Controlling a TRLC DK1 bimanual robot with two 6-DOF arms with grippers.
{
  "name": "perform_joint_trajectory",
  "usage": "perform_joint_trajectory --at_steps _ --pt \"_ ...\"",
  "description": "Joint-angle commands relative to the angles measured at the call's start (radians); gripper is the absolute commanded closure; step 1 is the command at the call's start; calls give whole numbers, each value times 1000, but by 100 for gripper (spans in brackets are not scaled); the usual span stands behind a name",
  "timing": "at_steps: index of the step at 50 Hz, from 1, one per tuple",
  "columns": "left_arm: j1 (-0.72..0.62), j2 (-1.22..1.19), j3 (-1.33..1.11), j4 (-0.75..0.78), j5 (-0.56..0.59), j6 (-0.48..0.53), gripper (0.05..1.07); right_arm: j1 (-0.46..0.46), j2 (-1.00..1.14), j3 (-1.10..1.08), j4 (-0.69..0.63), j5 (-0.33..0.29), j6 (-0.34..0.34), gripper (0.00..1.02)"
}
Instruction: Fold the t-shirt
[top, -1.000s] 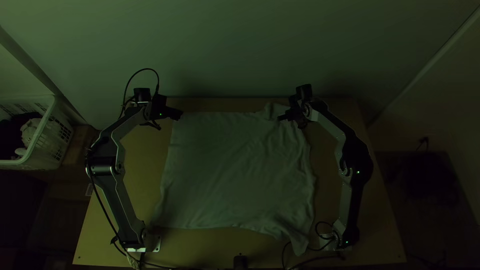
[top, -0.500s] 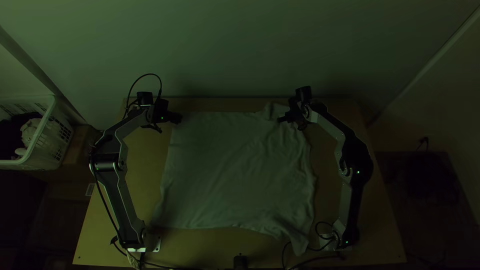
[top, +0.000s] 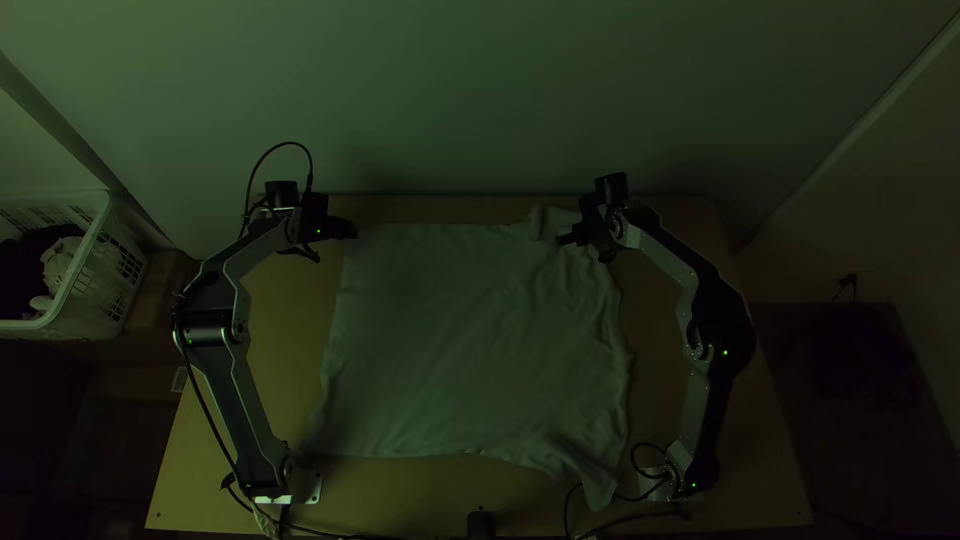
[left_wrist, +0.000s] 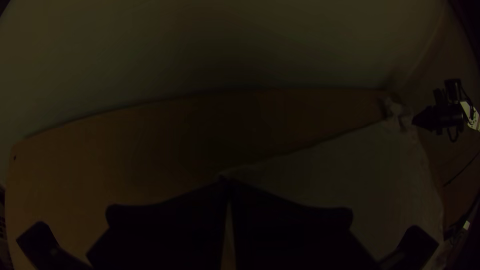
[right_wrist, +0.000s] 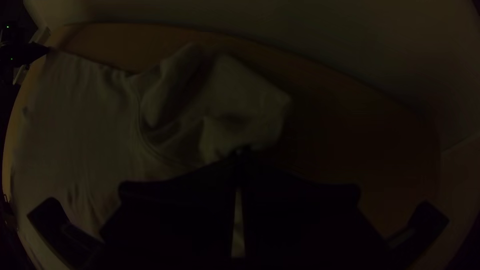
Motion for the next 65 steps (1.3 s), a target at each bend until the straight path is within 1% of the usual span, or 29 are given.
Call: perform_joint_trajectory --at_steps 1,15,22,33,42,49,57,65 --pt "-5 -102 -54 13 28 -37 104 3 -96 -48 5 -12 6 100" --pt "-2 -219 -194 32 57 -45 104 15 -234 -166 25 -27 8 100" --pt "9 -337 -298 36 86 -46 104 14 -339 -256 33 -48 9 100" --pt "38 -529 -462 33 125 -43 104 17 -501 -397 35 -58 9 100" --pt "64 -647 -571 30 142 -42 104 32 -607 -463 35 -59 18 100" --pt "95 -718 -648 27 160 -42 104 44 -672 -531 35 -58 21 100" --pt "109 -776 -727 16 162 -19 104 44 -733 -614 35 -59 34 100" --pt "124 -816 -763 -16 177 -3 104 35 -793 -683 35 -85 32 100"
